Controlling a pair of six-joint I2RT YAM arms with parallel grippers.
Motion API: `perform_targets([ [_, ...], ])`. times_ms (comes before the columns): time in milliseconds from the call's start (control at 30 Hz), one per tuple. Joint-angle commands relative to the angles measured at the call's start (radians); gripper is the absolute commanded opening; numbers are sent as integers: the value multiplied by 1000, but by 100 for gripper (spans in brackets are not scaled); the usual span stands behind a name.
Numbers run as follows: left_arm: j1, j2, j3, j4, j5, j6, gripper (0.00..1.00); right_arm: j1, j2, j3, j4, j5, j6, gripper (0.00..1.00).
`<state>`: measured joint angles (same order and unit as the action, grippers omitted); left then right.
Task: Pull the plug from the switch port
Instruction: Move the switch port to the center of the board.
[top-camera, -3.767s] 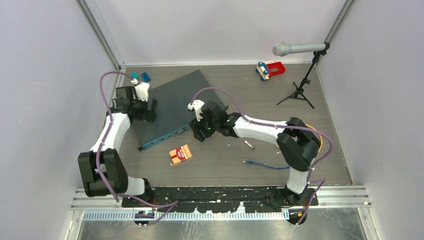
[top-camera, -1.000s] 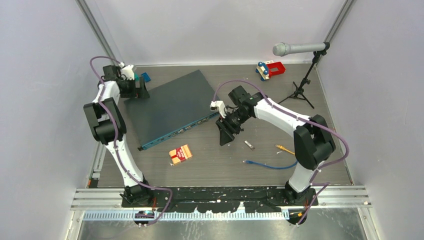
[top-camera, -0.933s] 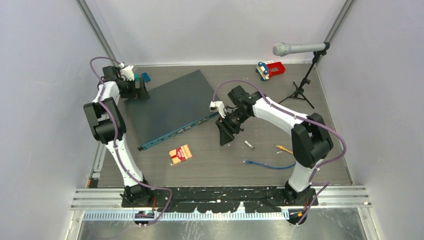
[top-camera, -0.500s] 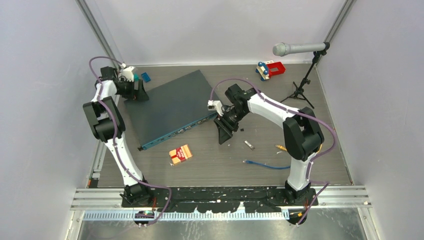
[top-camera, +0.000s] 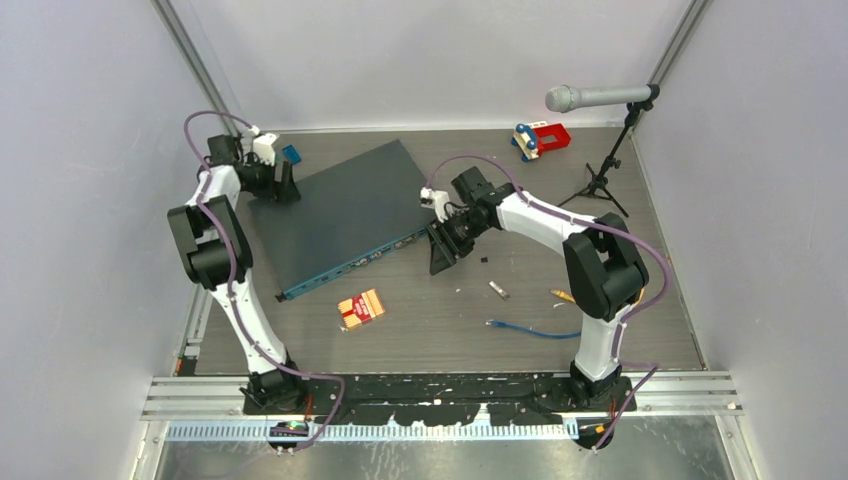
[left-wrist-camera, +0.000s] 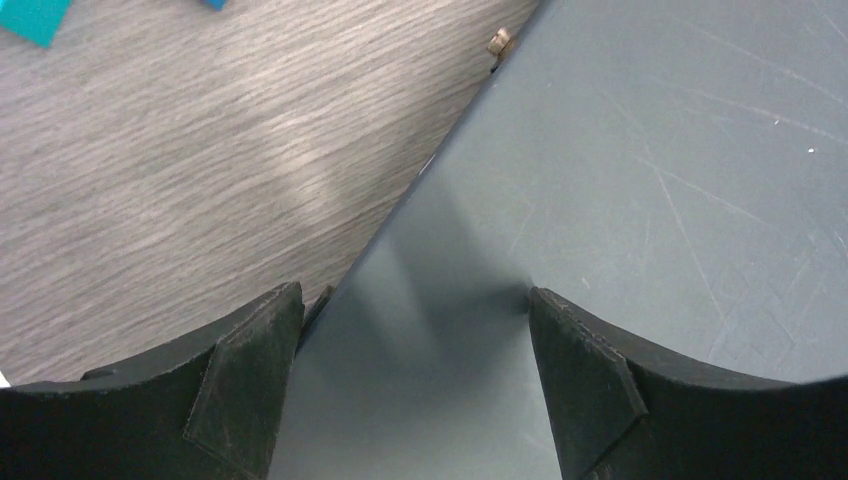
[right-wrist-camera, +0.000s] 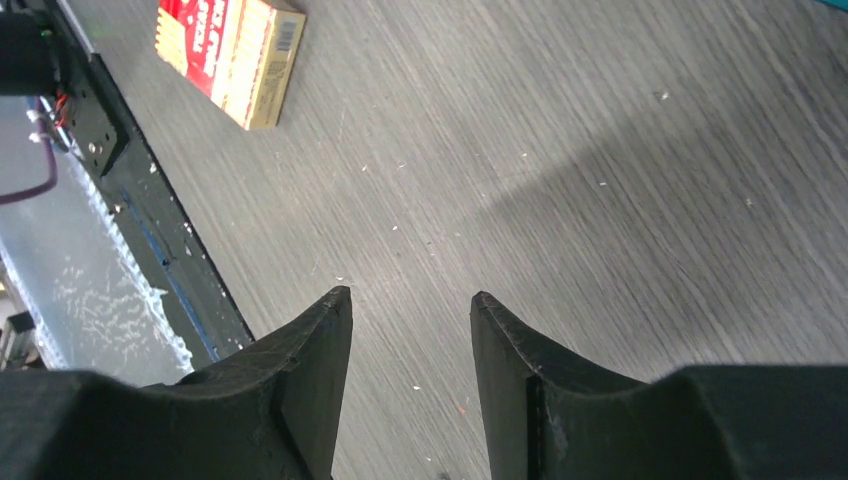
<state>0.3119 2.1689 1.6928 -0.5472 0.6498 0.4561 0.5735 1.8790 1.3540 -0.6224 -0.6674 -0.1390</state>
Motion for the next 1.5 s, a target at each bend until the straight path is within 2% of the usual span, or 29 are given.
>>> perform_targets([
  [0, -136, -36, -173, -314, 133, -117, 82, -1, -68, -16, 94, 52, 67, 52],
  [333, -158, -74, -294, -269, 178, -129, 82, -2, -119, -48, 73, 76, 29, 52],
  [500, -182, -55, -306, -292, 195, -113, 80, -2, -136, -59, 67, 83, 12, 52],
  [700, -188, -37, -279, -266, 211, -147, 87, 27, -112, -49, 133, 130, 36, 53],
  [833, -182, 8, -185, -307, 163, -118, 92, 37, -75, -13, 136, 119, 45, 53],
  [967, -92, 42, -72, -390, 158, -100, 99, 37, -80, -21, 138, 117, 35, 53],
  [1133, 49, 4, -30, -421, 224, -94, 100, 36, -99, -48, 137, 130, 17, 53],
  [1267, 110, -113, -147, -248, 201, -202, 100, 36, -97, -47, 134, 127, 15, 53],
  [1400, 137, -249, -345, 54, 8, -378, 100, 36, -88, -52, 136, 108, 18, 53],
  [1467, 142, -294, -395, 107, -60, -424, 98, 37, -86, -58, 137, 101, 19, 53],
])
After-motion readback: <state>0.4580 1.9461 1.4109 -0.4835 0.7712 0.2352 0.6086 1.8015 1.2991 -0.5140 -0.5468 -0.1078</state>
